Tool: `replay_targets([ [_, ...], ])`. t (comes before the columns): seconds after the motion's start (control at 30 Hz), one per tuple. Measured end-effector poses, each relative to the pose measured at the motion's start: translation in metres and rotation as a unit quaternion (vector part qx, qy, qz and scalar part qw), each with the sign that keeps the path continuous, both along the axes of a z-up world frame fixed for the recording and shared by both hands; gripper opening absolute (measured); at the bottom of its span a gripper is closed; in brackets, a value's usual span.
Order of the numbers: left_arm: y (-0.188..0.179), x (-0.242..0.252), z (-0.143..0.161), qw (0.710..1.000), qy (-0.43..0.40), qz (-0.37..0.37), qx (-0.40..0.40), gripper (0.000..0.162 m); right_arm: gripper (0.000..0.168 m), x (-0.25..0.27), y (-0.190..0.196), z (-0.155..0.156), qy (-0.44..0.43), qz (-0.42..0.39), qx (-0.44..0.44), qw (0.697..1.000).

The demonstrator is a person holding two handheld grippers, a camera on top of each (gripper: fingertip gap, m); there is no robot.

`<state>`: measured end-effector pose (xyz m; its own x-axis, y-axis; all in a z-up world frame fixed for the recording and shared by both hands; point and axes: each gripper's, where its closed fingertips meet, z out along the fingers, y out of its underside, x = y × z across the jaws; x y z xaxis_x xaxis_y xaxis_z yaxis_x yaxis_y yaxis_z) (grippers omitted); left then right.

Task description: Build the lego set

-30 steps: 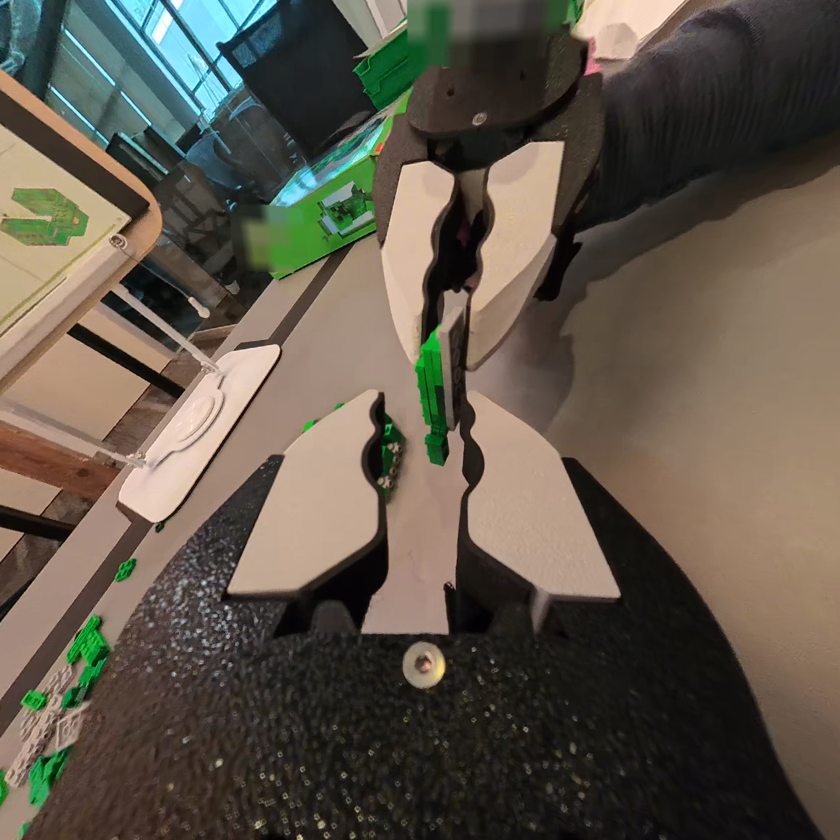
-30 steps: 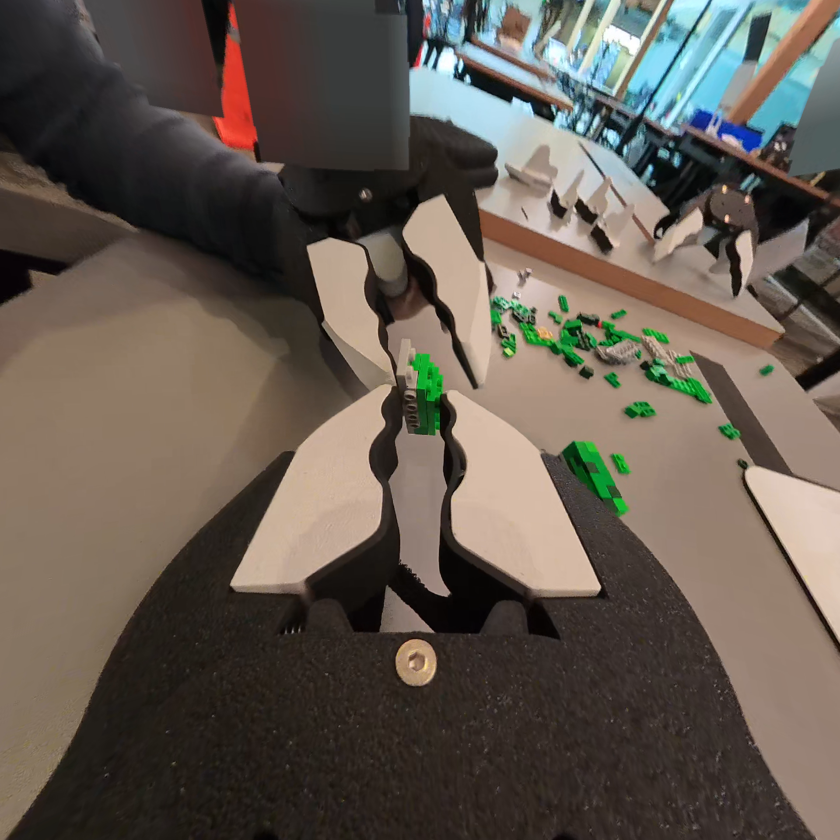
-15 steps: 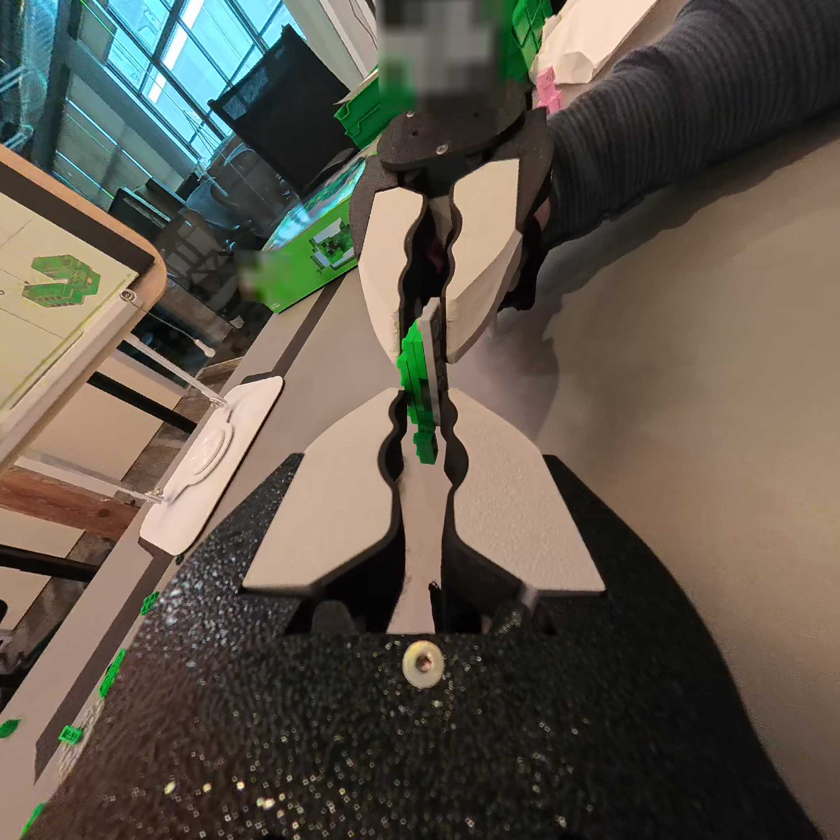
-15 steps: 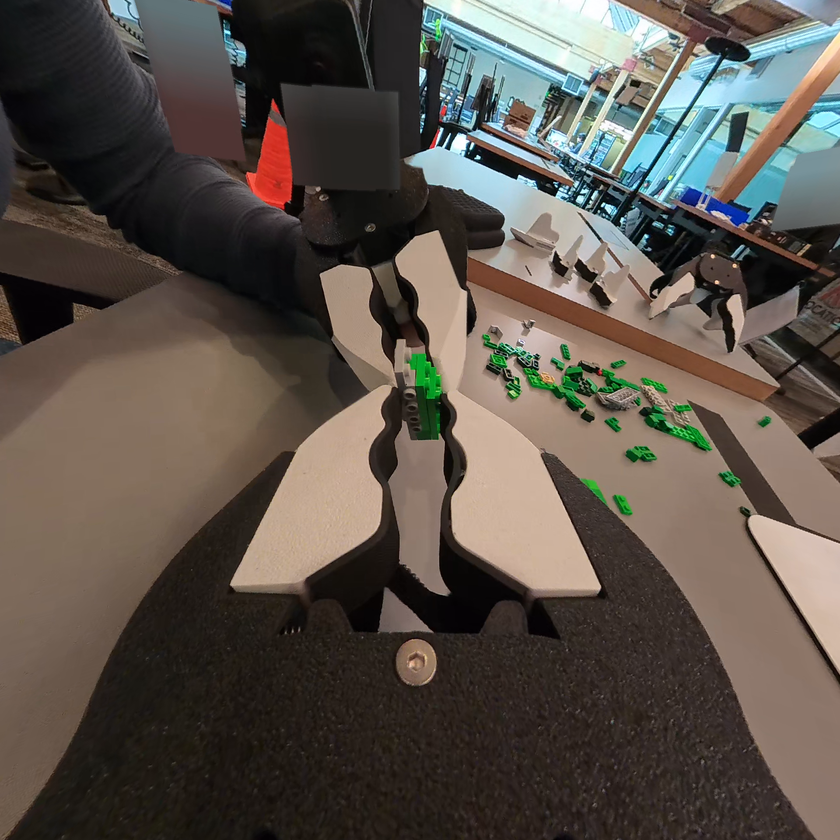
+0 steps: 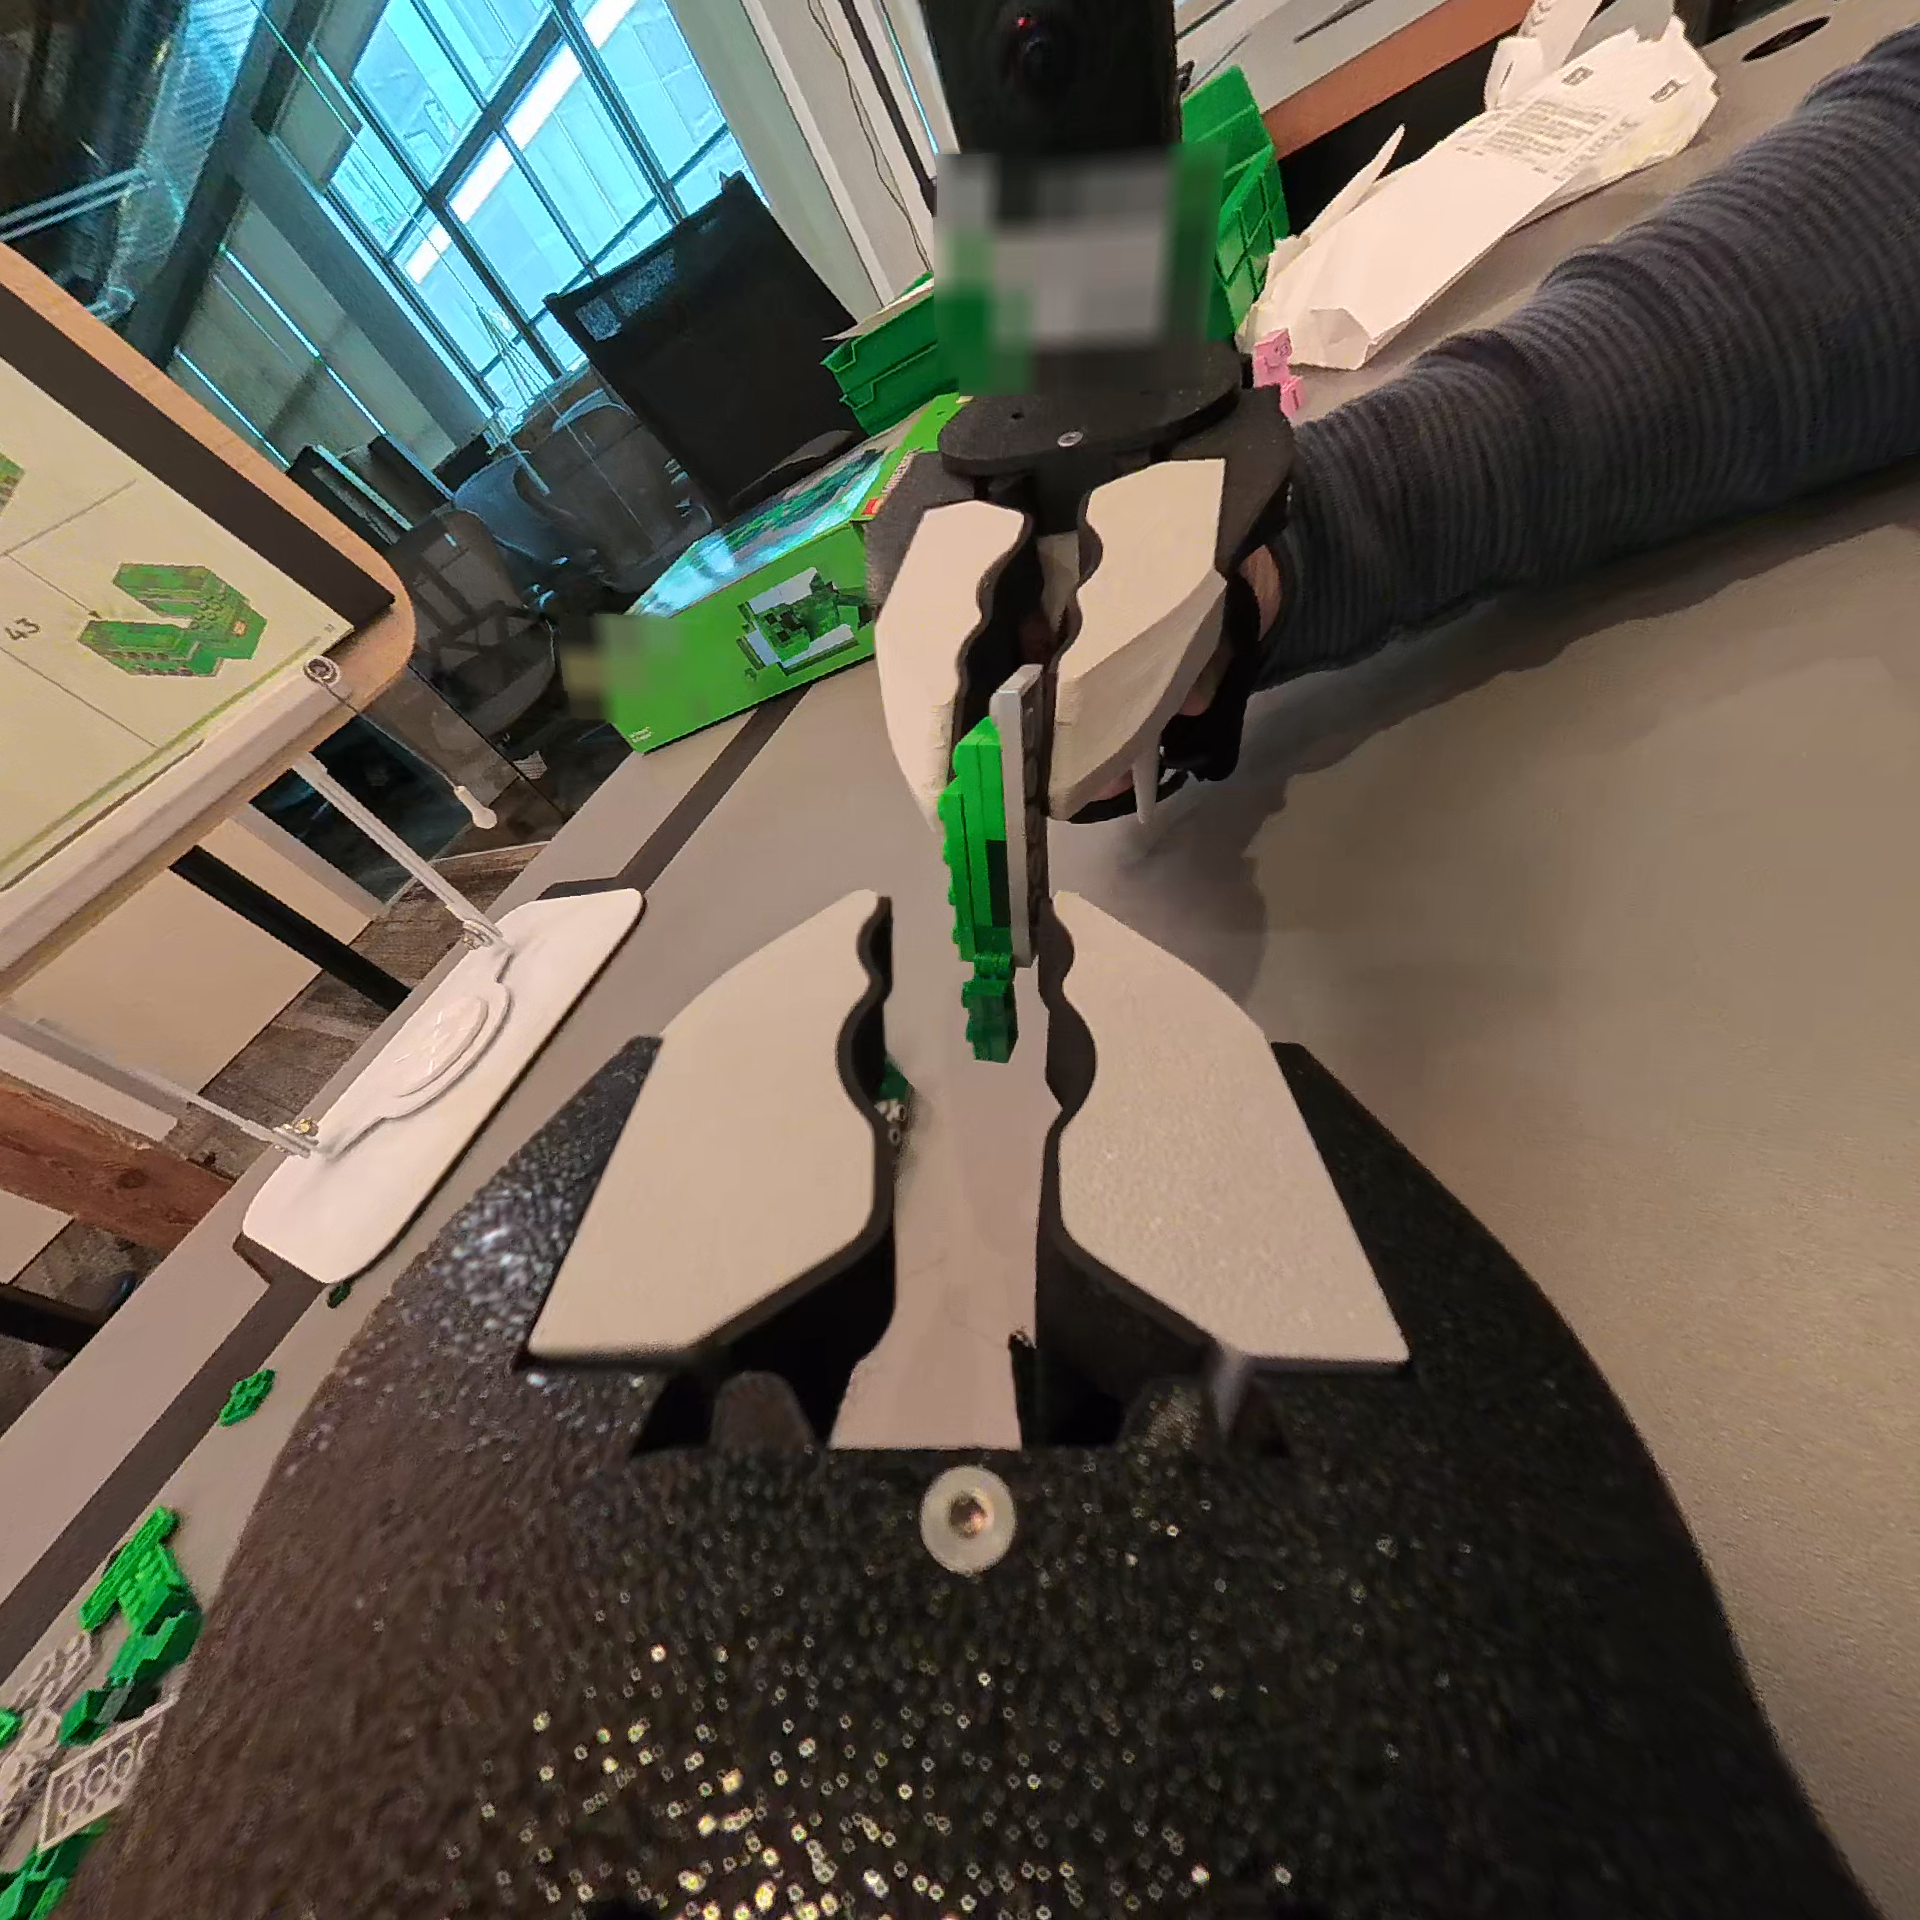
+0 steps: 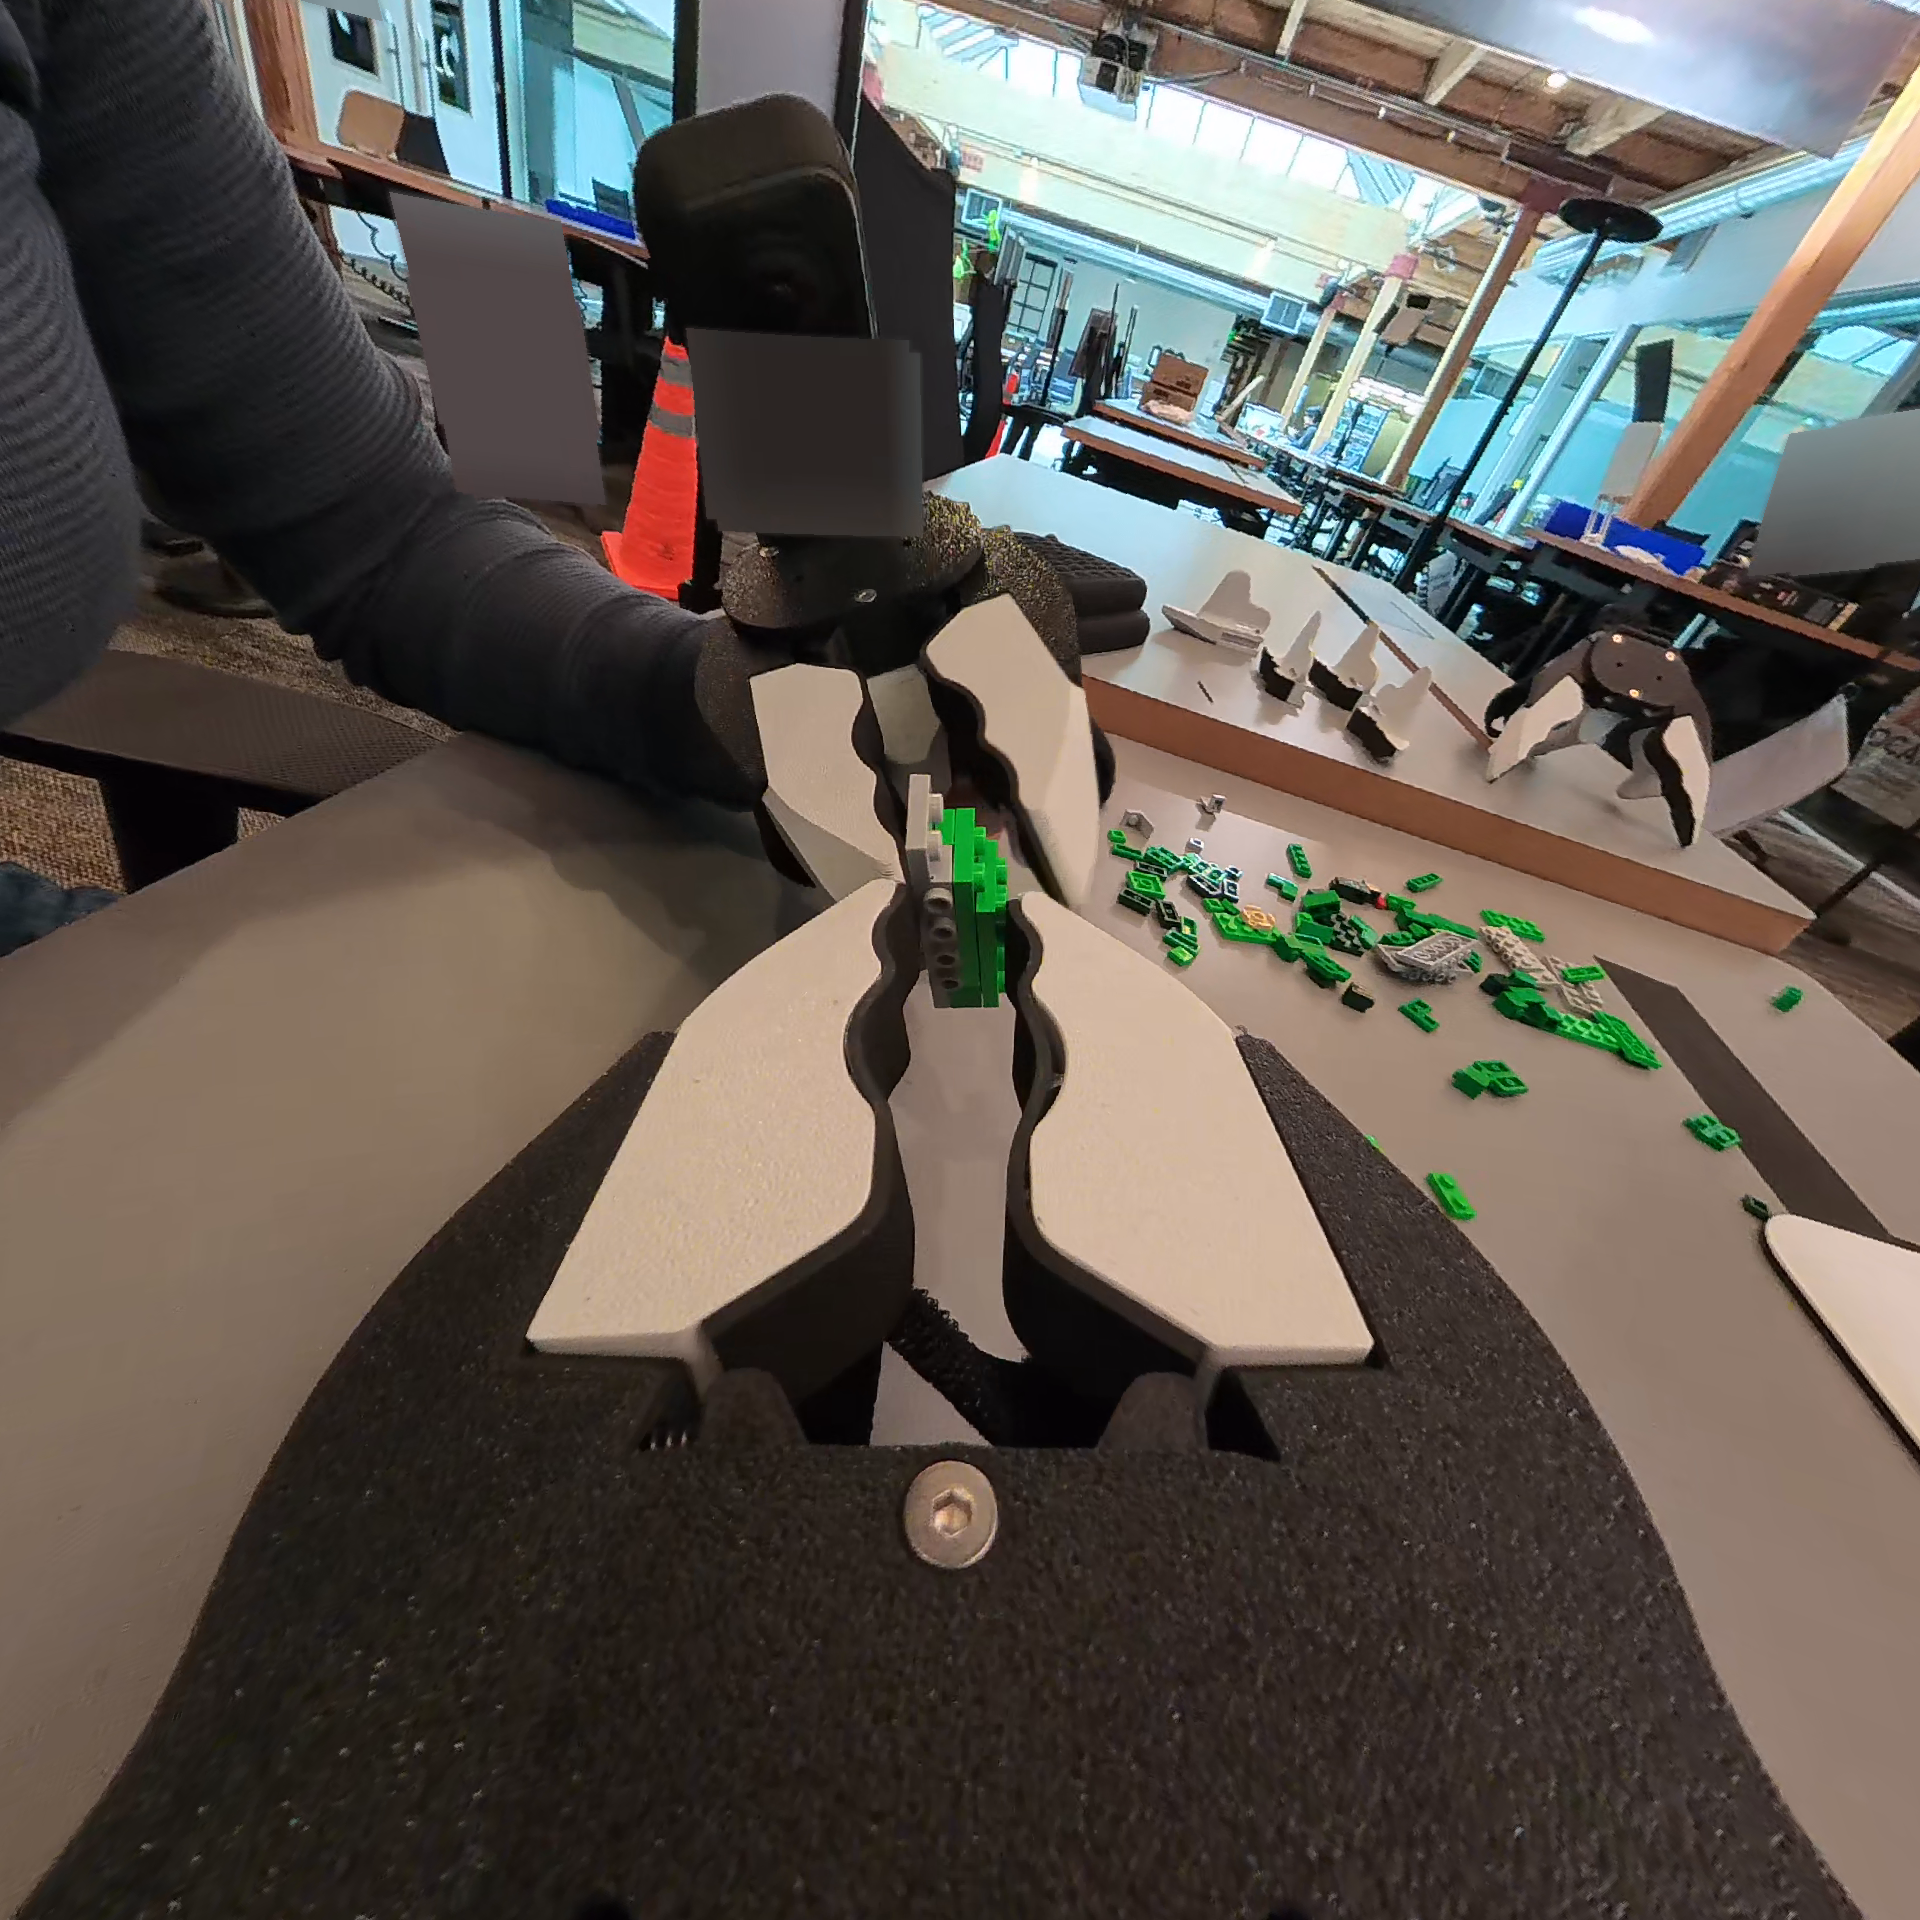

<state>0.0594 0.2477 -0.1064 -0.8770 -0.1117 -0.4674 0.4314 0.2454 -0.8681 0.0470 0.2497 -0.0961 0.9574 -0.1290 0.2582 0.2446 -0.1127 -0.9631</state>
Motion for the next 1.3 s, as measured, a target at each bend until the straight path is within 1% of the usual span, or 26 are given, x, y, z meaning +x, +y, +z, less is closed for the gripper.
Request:
replay_targets([
  [0.1,0.001,0.002,0.001,1.0,-0.005,0.006,-0.001,0.034,0.015,-0.001,-0.001,0.003,-0.003,0.002,0.008,1.0],
  [0.17,0.002,0.0,0.0,1.0,-0.009,-0.001,0.006,0.031,0.015,0.0,-0.003,0.006,-0.004,0.001,0.014,1.0],
  [0.23,0.002,-0.006,0.001,1.0,-0.012,-0.018,0.003,0.019,0.015,0.0,-0.004,0.005,-0.007,0.001,0.01,1.0],
  [0.37,0.002,-0.005,0.001,1.0,-0.02,-0.013,0.003,0.015,0.015,-0.001,-0.003,0.004,-0.007,0.004,0.006,1.0],
  [0.47,0.001,-0.004,0.0,1.0,-0.01,-0.013,0.004,0.018,0.015,-0.002,-0.002,0.004,-0.007,0.006,0.005,1.0],
  [0.57,0.001,-0.006,-0.001,1.0,-0.005,-0.021,0.005,0.013,0.015,-0.003,-0.002,0.004,-0.006,0.009,0.006,1.0],
  [0.77,0.0,-0.006,-0.003,1.0,0.002,-0.019,0.015,0.012,0.015,-0.003,-0.001,0.004,-0.005,0.01,0.005,1.0],
  [1.1,0.0,-0.006,0.0,0.999,-0.018,-0.005,0.027,0.011,0.016,-0.005,0.0,0.006,-0.007,0.015,0.01,1.0],
  [1.2,0.001,-0.003,-0.002,0.999,-0.025,0.007,0.034,0.011,0.016,-0.002,0.0,0.004,-0.013,0.001,-0.001,1.0],
  [1.27,0.002,0.003,-0.004,0.998,-0.042,0.025,0.044,0.011,0.02,0.001,0.001,0.0,-0.023,-0.017,-0.024,0.999],
  [1.3,0.004,0.007,-0.007,0.995,-0.061,0.039,0.062,0.0,0.031,0.003,0.001,-0.002,-0.026,-0.024,-0.042,0.998],
])
